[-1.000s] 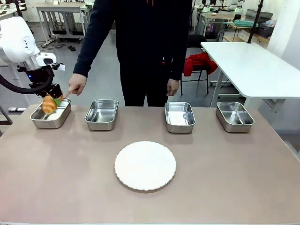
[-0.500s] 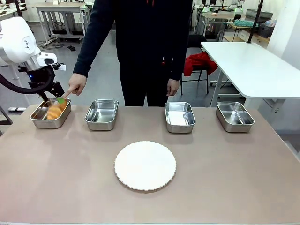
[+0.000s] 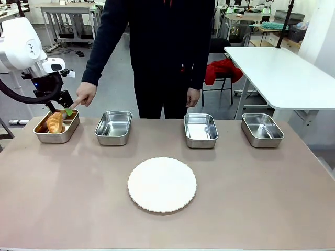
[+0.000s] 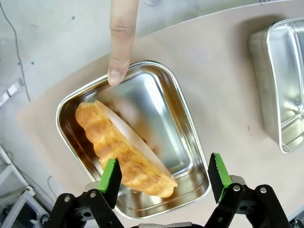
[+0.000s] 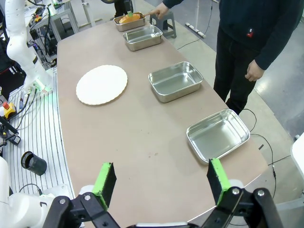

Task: Place the bread in the container.
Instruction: Place the Butter Roll into the Airtight Container indicated by the human.

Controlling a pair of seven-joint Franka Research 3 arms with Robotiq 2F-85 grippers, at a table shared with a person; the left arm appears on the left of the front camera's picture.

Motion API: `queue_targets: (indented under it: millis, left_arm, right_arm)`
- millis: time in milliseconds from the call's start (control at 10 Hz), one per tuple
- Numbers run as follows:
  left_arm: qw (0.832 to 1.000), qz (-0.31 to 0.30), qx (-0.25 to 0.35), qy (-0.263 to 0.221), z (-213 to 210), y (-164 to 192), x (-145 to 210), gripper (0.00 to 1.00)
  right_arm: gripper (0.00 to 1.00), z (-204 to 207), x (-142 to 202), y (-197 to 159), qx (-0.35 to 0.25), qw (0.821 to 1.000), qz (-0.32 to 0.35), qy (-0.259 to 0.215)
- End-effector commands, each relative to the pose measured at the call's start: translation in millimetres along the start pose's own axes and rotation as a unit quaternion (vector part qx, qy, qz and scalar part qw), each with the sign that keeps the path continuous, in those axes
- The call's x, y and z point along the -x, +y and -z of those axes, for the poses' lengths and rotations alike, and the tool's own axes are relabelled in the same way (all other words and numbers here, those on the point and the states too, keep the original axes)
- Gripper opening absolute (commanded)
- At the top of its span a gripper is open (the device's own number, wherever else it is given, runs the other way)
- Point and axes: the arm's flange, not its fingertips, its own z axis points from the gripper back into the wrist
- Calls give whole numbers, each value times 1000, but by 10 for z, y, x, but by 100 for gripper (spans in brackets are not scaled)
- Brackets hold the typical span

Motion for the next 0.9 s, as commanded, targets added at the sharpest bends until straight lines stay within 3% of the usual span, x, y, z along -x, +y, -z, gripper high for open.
queue_targets:
  millis: [0,600,800]
  left_arm:
    - [1000,1,0,-1,-6,5,3,91]
    - [1000,0,0,0,7,1,0,92]
    - [999,-2,-18,-30,-388,-274,198,92]
  right_arm:
    - [100,-19,-13,10,3,1000,-3,-2]
    - [100,-19,-13,10,3,1000,-3,-2]
    - [100,-19,-13,10,3,1000,-3,-2]
